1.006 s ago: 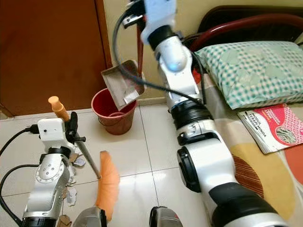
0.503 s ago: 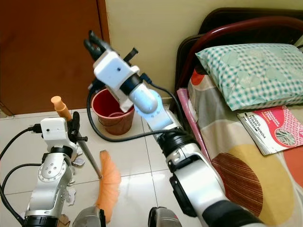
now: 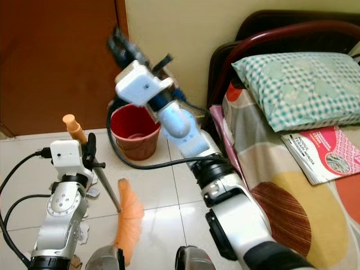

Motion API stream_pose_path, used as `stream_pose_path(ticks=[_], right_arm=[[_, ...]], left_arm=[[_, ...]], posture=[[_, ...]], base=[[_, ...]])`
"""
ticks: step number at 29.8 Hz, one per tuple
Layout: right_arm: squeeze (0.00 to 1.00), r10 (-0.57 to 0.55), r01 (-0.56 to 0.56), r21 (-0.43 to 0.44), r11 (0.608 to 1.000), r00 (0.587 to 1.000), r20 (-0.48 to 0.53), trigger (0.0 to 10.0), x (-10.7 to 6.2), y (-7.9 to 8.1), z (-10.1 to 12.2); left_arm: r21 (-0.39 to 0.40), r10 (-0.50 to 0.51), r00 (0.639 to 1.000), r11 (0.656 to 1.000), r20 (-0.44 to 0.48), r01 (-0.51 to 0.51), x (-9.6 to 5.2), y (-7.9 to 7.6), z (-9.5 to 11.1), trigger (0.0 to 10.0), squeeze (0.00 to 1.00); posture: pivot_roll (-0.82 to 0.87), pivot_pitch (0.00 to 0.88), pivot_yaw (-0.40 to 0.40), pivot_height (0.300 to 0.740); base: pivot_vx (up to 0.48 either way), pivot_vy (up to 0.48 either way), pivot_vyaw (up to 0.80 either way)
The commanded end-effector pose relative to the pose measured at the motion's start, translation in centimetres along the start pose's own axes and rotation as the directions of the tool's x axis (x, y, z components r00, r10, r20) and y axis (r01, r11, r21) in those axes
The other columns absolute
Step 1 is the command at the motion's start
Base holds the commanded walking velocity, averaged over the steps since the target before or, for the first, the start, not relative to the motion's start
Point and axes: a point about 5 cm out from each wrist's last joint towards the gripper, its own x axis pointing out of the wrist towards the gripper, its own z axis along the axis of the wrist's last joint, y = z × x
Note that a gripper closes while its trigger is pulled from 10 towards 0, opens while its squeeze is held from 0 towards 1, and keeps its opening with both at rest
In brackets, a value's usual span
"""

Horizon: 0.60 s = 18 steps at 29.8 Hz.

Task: Sweep floor

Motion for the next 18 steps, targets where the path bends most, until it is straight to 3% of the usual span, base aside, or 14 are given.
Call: stream_pose_path(ticks=[1,2,7,8,9,12,14,15,18], right_arm=[[0.0,-0.048,0.051,-0.03,0.998,0.994,0.096,10.0,1.4,-1.5,1.8],[0.0,-0.128,0.13,-0.041,0.991,0.99,0.059,10.0,1.0,-3.7,1.5],[0.0,-0.191,0.19,-0.065,0.98,0.981,-0.016,10.0,-0.4,-5.8,0.6],[0.0,-0.207,0.201,-0.082,0.976,0.976,-0.065,10.0,-1.6,-6.6,0.0],[0.0,-0.207,0.201,-0.082,0.976,0.976,-0.065,10.0,-1.6,-6.6,0.0],[0.0,-0.229,0.214,-0.091,0.973,0.949,-0.215,10.0,-5.2,-7.3,-1.7],[0.0,-0.235,0.225,-0.069,0.972,0.92,-0.313,10.0,-7.7,-7.0,-2.5],[0.0,-0.235,0.225,-0.069,0.972,0.92,-0.313,10.0,-7.7,-7.0,-2.5],[0.0,-0.241,0.241,-0.053,0.969,0.881,-0.407,10.0,-10.3,-6.5,-3.1]], left_arm=[[0.0,-0.007,0.999,1.0,-0.05,0.007,-0.3,-0.3,-1.0,10.0,0.0],[0.0,-0.007,0.999,1.0,-0.052,0.007,-0.3,-0.3,-1.0,10.0,0.0],[0.001,-0.01,0.999,1.0,-0.052,0.011,-0.2,-0.4,-1.0,10.0,0.0],[0.004,-0.016,0.999,1.0,-0.051,0.017,-0.1,-0.4,-1.0,10.0,0.0],[0.004,-0.016,0.999,1.0,-0.051,0.017,-0.1,-0.4,-1.0,10.0,0.0],[0.015,-0.025,0.998,1.0,-0.052,0.026,0.0,-0.3,-0.9,10.0,0.0],[0.026,-0.028,0.998,0.999,-0.049,0.029,0.0,-0.2,-0.9,10.0,0.0],[0.026,-0.028,0.998,0.999,-0.049,0.029,0.0,-0.2,-0.9,10.0,0.0],[0.051,-0.04,0.998,0.998,-0.044,0.042,-0.3,0.0,-0.9,10.0,0.0]], posture=[[0.05,0.097,-0.104,0.74],[0.04,0.096,-0.102,0.74],[0.04,0.095,-0.097,0.74],[0.03,0.093,-0.092,0.74],[0.03,0.093,-0.092,0.74],[0.03,0.089,-0.089,0.74],[0.03,0.083,-0.088,0.74],[0.03,0.083,-0.088,0.74],[0.03,0.076,-0.079,0.74]], base=[[0.0,0.0,0.0],[0.0,0.0,0.0],[0.0,0.0,0.0],[0.0,0.0,0.0],[0.0,0.0,0.0],[0.0,0.0,0.0],[0.0,0.0,0.0],[0.0,0.0,0.0],[0.0,0.0,0.0]])
